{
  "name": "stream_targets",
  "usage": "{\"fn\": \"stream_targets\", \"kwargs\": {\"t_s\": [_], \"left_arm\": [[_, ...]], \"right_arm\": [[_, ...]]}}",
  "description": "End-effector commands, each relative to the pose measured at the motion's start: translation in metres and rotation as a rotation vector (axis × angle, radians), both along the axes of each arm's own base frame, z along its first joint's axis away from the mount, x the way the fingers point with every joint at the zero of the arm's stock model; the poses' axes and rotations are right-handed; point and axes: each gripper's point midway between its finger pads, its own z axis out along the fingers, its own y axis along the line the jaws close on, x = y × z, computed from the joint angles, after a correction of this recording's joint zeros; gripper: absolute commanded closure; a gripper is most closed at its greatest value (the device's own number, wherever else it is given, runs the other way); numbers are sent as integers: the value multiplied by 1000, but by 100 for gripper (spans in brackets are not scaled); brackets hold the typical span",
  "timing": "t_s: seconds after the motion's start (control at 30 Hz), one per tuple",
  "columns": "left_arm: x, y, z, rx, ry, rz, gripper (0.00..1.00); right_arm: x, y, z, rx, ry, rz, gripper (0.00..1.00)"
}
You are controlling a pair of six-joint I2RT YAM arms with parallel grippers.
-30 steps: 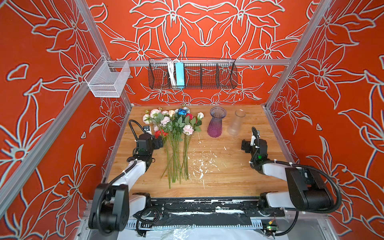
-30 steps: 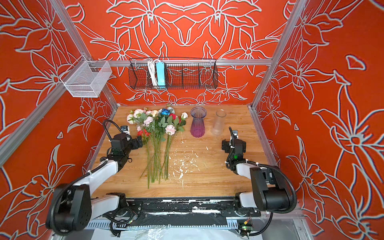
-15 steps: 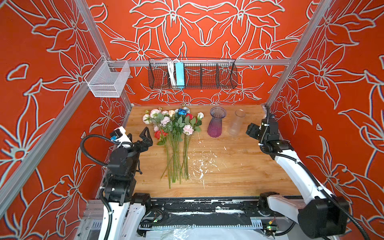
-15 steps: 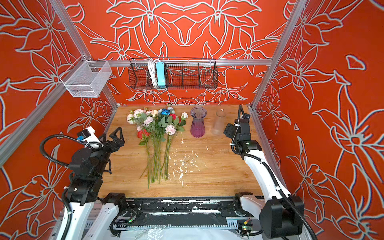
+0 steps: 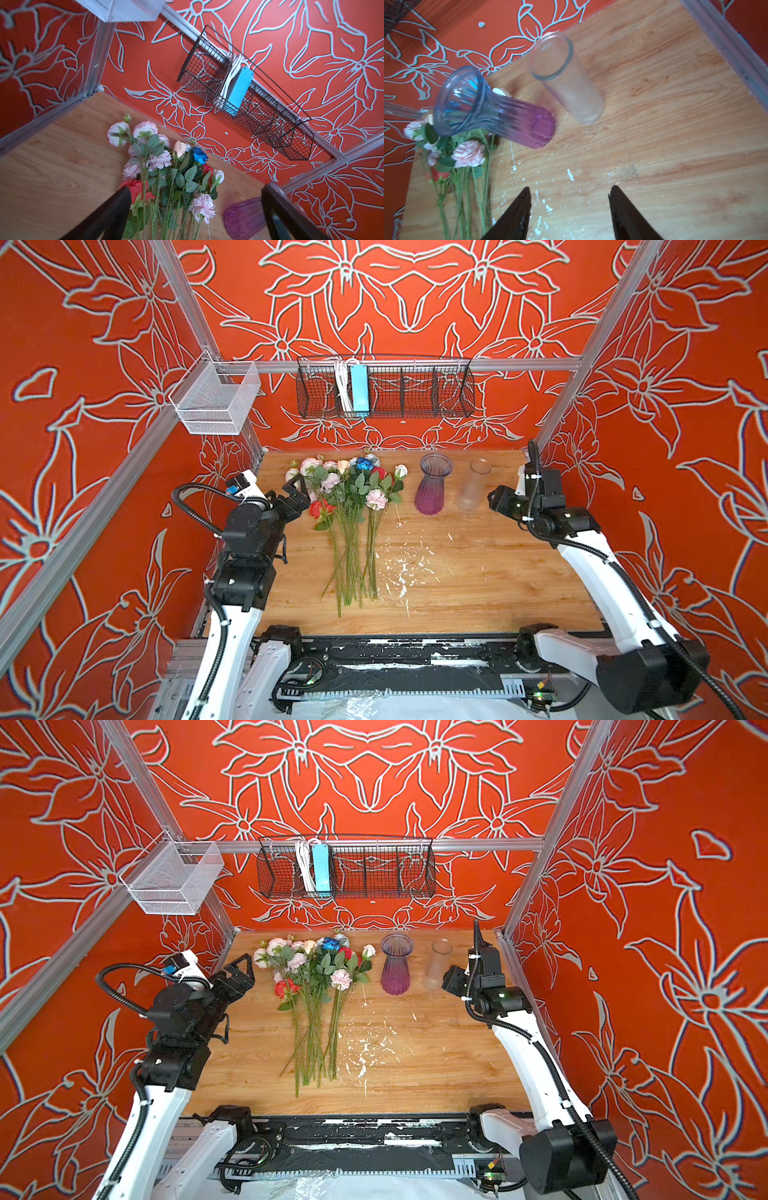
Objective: Arrange the flowers into the vase
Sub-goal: 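Raise the right gripper toward the purple vase while the left moves over the flowers, then grasp the purple vase rim with the right gripper while the left hovers over the flowers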
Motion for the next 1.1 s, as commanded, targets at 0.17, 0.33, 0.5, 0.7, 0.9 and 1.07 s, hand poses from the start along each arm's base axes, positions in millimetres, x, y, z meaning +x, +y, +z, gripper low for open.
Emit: {"fn": "stream_targets", "kwargs": {"t_s": [0.17, 0.33, 0.5, 0.7, 0.9, 1.07], "left_arm": [[76, -37, -13, -239, 141, -178, 1], [96, -60, -60, -315, 317, -293, 10], [96, -77, -87, -351, 379, -387, 11], [98, -88, -94, -392, 404, -447, 14], [98, -89, -92, -390, 394, -459, 15], [98, -91, -91, -398, 392, -474, 16]], "right_arm": [[-1, 27, 32, 8, 29, 9, 39], [13, 58, 51, 33, 19, 67, 42], [32, 95, 69, 23, 4, 143, 42], [67, 103, 61, -18, 32, 113, 41], [98, 94, 54, -96, 67, 72, 39], [119, 89, 34, -124, 148, 82, 40]]}}
